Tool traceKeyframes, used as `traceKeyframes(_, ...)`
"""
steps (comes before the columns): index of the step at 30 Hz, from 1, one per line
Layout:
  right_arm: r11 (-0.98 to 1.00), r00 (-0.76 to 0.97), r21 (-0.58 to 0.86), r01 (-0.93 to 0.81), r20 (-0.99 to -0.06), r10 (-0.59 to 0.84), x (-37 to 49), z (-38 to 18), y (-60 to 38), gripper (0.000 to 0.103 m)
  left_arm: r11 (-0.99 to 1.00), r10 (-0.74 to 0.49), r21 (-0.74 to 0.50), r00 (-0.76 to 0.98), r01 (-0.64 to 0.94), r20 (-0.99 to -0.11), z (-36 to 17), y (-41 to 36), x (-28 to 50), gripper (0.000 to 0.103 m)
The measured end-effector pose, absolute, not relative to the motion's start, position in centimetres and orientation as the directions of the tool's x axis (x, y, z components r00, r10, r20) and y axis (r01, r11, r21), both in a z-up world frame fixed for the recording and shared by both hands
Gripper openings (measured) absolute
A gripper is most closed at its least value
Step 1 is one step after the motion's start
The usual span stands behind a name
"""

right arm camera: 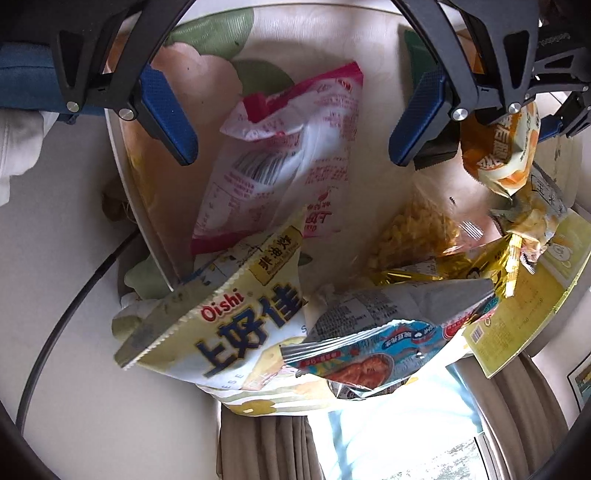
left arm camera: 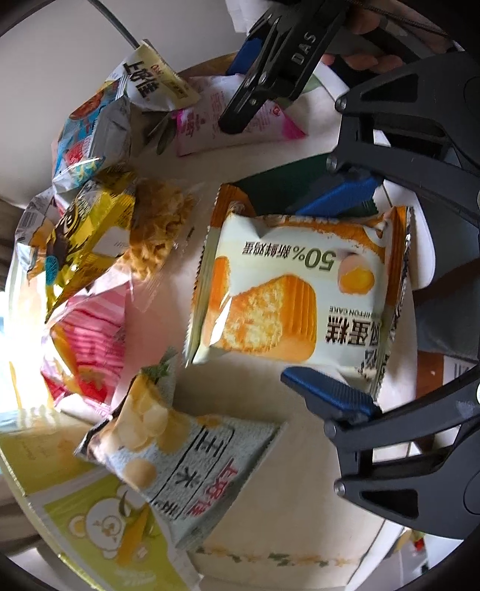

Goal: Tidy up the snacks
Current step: 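Grasp the chiffon cake packet with left tool while right tool grasps pink-white bag, then carry both packets over the yellow box and open both tools to drop them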

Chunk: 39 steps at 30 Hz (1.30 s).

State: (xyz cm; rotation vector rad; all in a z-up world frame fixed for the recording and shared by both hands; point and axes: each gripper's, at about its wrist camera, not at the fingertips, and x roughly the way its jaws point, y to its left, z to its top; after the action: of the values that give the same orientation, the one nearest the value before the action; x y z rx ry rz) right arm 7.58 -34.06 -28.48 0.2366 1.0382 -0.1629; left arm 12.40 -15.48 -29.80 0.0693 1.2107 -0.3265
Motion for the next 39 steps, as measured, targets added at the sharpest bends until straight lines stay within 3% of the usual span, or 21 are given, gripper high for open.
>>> traceKeyframes(7,0.965,0.496,0.108,0.238,-0.868,-0.025,8.6,-29.1,-34.5,0.102,0.950,-0.219,-0.128,0.313,0.286,-0.924,-30.2,-15.2,12.1,0.064)
traceKeyframes(12,0.968,0.482,0.100,0.229,-0.876,-0.023,9.2,-29.5,-34.5,0.086,0.953,-0.212,-0.124,0.320,0.275,-0.923,-29.7,-15.1,12.0,0.063)
traceKeyframes(16,0.974,0.474,0.075,0.212,-0.880,-0.035,9.4,-30.1,-33.9,0.066,0.952,-0.214,-0.123,0.322,0.280,-0.922,-29.2,-15.3,11.6,0.063)
traceKeyframes(20,0.975,0.482,0.084,0.208,-0.876,-0.027,9.1,-29.9,-33.5,0.056,0.952,-0.214,-0.118,0.334,0.284,-0.918,-28.5,-15.5,11.3,0.063)
traceKeyframes(26,0.970,0.463,0.141,0.197,-0.886,0.034,8.2,-28.9,-32.7,0.049,0.954,-0.214,-0.118,0.353,0.276,-0.911,-26.6,-15.3,10.8,0.063)
traceKeyframes(39,0.964,0.502,0.258,0.064,-0.843,0.193,6.4,-21.8,-30.4,0.047,0.979,-0.183,-0.110,0.489,0.173,-0.853,-18.1,-11.6,9.3,0.063)
